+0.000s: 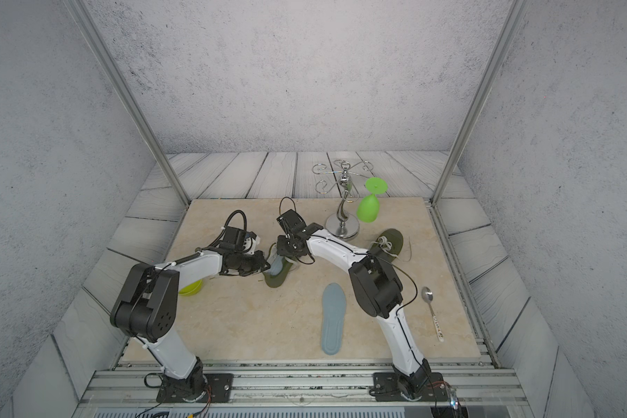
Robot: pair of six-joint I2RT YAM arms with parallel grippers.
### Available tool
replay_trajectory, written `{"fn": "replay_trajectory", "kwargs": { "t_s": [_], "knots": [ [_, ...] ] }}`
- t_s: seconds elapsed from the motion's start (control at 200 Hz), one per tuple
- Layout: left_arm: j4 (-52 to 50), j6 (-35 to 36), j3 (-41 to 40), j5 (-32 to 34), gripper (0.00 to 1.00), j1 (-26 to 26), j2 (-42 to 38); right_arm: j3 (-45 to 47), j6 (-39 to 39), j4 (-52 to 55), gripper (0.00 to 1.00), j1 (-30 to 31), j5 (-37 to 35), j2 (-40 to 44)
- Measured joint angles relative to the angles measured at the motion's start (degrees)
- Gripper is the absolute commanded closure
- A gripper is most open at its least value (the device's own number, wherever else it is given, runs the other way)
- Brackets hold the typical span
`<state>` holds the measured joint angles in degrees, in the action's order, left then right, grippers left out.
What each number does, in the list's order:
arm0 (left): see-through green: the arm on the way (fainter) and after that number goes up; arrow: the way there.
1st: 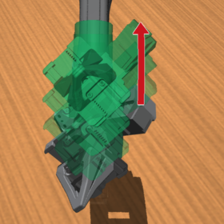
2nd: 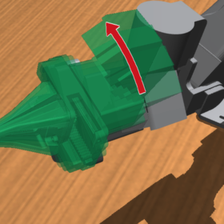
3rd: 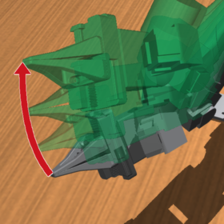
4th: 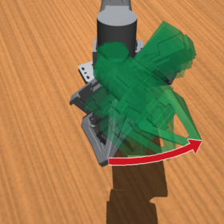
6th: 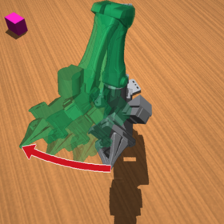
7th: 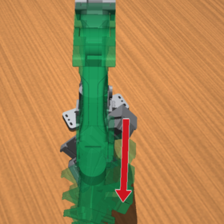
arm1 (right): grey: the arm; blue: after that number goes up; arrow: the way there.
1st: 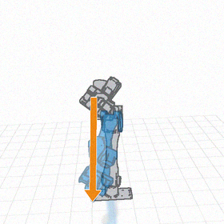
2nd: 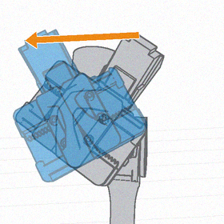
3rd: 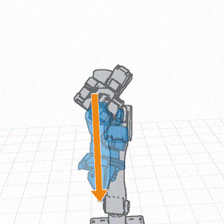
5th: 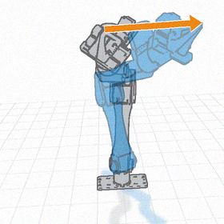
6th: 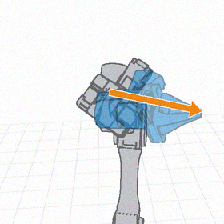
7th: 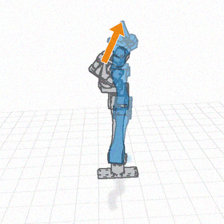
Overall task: Insert the insole into the shoe
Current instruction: Adjust the shoe at the center of the board.
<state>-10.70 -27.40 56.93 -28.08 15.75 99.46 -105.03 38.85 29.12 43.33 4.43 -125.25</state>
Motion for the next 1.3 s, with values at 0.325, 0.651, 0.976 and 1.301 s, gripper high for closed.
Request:
{"fn": "replay_trajectory", "kwargs": {
  "t_s": [0.325, 0.651, 0.976, 1.301],
  "knots": [
    [-0.04, 0.02, 0.00, -0.07, 1.00, 0.00, 0.00, 2.36, 0.13, 1.46, 0.67, 0.76, -2.93, 0.02],
    [-0.04, 0.02, 0.00, -0.09, 1.00, 0.00, 0.00, 4.26, 0.15, 0.35, 0.66, 0.92, -3.02, 0.04],
    [-0.07, 0.17, 0.00, -0.48, 1.00, 0.00, -0.04, 4.28, 0.31, -1.95, 0.70, 0.83, -2.84, 0.02],
    [-0.22, 0.42, -0.07, -0.46, 1.00, 0.02, -0.63, 3.02, 0.39, -2.38, 0.74, 0.20, -2.51, -0.17]
  ]
}}
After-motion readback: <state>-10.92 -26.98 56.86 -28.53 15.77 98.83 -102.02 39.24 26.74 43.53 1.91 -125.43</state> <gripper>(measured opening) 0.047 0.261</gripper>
